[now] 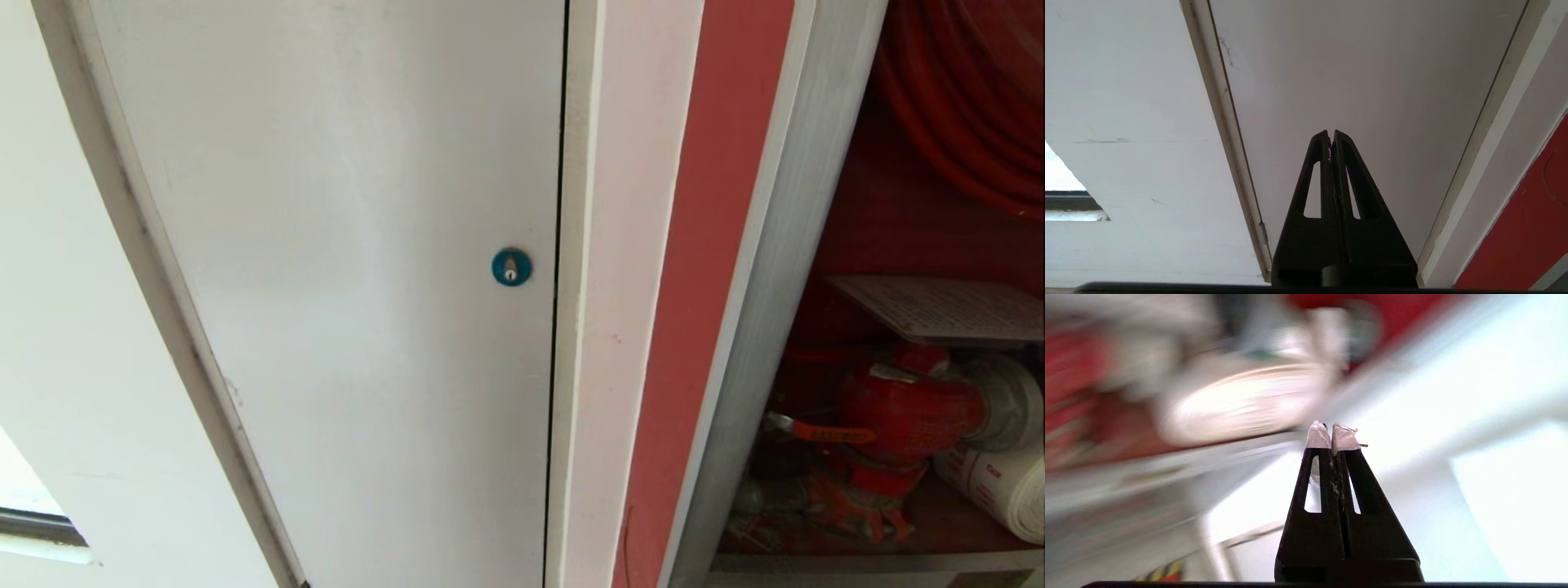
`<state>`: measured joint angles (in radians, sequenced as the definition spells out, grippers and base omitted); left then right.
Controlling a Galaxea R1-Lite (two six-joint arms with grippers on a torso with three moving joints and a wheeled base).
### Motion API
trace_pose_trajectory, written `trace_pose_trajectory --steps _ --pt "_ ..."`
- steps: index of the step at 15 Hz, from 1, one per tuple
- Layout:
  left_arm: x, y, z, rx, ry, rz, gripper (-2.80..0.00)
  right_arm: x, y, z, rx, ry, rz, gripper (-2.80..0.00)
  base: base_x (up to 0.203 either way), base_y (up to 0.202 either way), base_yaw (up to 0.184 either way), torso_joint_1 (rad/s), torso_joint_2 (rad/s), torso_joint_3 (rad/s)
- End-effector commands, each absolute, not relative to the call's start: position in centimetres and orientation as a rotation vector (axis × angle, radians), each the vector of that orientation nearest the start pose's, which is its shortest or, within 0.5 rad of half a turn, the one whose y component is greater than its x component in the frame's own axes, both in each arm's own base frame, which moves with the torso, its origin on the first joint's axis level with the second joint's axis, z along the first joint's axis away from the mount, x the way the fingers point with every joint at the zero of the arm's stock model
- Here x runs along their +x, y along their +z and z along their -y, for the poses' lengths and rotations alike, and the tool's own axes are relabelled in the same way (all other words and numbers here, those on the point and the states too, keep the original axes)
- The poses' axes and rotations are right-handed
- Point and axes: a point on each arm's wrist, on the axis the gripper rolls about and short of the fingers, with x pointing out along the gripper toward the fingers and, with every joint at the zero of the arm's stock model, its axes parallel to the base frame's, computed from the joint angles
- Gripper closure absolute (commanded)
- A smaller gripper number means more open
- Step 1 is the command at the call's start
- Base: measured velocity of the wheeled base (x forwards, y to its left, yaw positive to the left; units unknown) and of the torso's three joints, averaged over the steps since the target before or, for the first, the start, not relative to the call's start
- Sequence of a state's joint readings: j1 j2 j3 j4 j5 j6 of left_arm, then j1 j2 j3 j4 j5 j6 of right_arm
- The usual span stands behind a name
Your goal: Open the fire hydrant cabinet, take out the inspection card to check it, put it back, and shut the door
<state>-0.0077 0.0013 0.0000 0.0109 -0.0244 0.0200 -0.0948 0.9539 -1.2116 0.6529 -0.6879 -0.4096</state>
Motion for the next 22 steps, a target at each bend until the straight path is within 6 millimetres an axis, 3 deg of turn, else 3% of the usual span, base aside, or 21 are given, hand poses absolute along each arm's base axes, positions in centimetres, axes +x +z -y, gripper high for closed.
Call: trace_pose_trajectory --steps 1,3,6,11,13,21,22 --pt "-2.3 7.4 0.0 0.02 -0.032 -0.012 0.0 9.4 32.0 3.0 -0.525 -0.81 -0.614 0.0 0.0 0.0 0.0 0.0 0.0 0.0" --pt "-2.3 7.4 0.0 0.02 -0.032 -0.012 0.0 9.3 30.3 3.4 -0.55 -0.851 -0.691 0.0 0.0 0.0 0.0 0.0 0.0 0.0" --pt "-2.3 7.4 0.0 0.02 -0.032 -0.012 0.0 7.4 27.5 3.0 -0.629 -0.768 -0.838 0.0 0.0 0.0 0.0 0.0 0.0 0.0" --pt "-2.3 7.4 0.0 0.02 -0.032 -0.012 0.0 6.8 26.9 2.7 -0.782 -0.46 -0.928 0.0 0.0 0.0 0.0 0.0 0.0 0.0" --pt "-2.3 7.4 0.0 0.02 -0.032 -0.012 0.0 6.5 27.3 2.7 -0.879 -0.314 -0.926 0.0 0.0 0.0 0.0 0.0 0.0 0.0" --pt "-2.3 7.4 0.0 0.02 -0.032 -0.012 0.0 7.6 30.8 4.6 -1.26 -0.042 -0.853 0.0 0.0 0.0 0.0 0.0 0.0 0.0" --pt "-2.3 7.4 0.0 0.02 -0.032 -0.012 0.0 7.7 30.8 4.8 -1.292 -0.027 -0.844 -2.8 0.0 0.0 0.0 0.0 0.0 0.0"
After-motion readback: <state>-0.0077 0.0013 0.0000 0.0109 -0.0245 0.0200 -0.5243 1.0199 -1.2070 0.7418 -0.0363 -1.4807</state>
